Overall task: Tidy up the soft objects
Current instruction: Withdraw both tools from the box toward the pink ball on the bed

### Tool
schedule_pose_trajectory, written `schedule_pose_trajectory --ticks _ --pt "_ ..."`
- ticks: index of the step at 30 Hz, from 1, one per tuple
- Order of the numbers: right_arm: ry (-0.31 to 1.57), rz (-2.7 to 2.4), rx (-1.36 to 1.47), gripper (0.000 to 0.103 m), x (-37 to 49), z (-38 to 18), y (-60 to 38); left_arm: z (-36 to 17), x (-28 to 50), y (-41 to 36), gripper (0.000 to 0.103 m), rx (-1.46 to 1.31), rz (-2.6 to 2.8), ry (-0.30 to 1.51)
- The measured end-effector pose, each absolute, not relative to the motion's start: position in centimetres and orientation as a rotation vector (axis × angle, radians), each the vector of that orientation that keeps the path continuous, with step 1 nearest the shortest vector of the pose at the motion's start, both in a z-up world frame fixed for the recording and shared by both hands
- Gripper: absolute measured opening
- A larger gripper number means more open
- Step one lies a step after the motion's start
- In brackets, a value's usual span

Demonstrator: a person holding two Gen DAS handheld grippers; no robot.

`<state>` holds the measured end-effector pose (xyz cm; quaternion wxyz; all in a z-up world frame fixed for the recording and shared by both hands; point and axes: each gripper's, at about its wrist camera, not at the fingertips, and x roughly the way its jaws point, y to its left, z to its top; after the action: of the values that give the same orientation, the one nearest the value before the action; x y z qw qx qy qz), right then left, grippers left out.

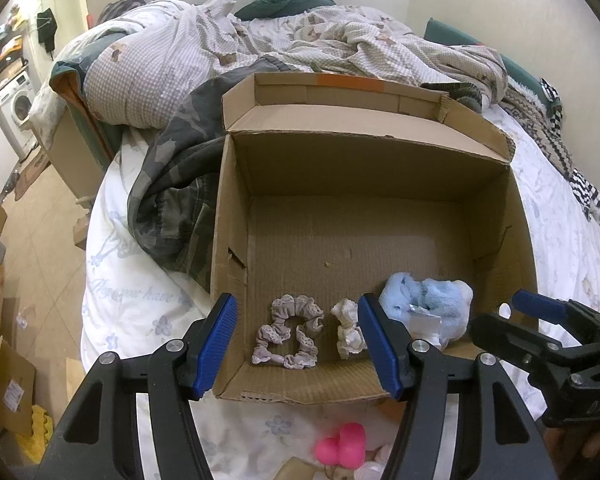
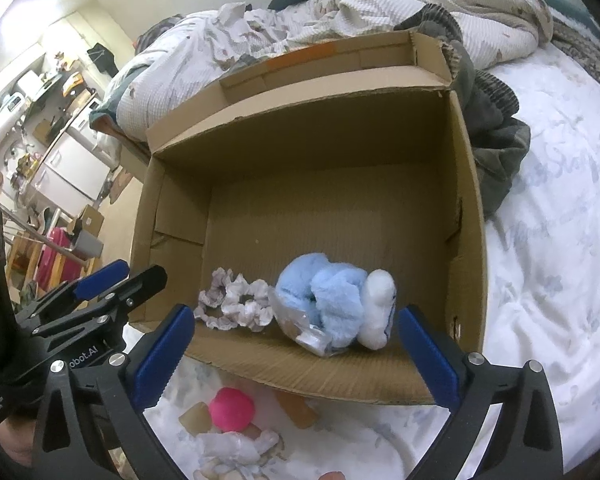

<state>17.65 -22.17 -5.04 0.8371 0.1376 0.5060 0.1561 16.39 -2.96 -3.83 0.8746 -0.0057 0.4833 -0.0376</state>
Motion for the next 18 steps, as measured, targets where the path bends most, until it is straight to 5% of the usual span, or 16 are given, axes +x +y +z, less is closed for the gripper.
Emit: schedule_pose_trajectory --ticks 18 --pt "1.037 0.319 0.282 0.103 16.0 -4.1 -22.2 -2.5 13.9 -1.2 0.059 -0.03 -0.046 0.996"
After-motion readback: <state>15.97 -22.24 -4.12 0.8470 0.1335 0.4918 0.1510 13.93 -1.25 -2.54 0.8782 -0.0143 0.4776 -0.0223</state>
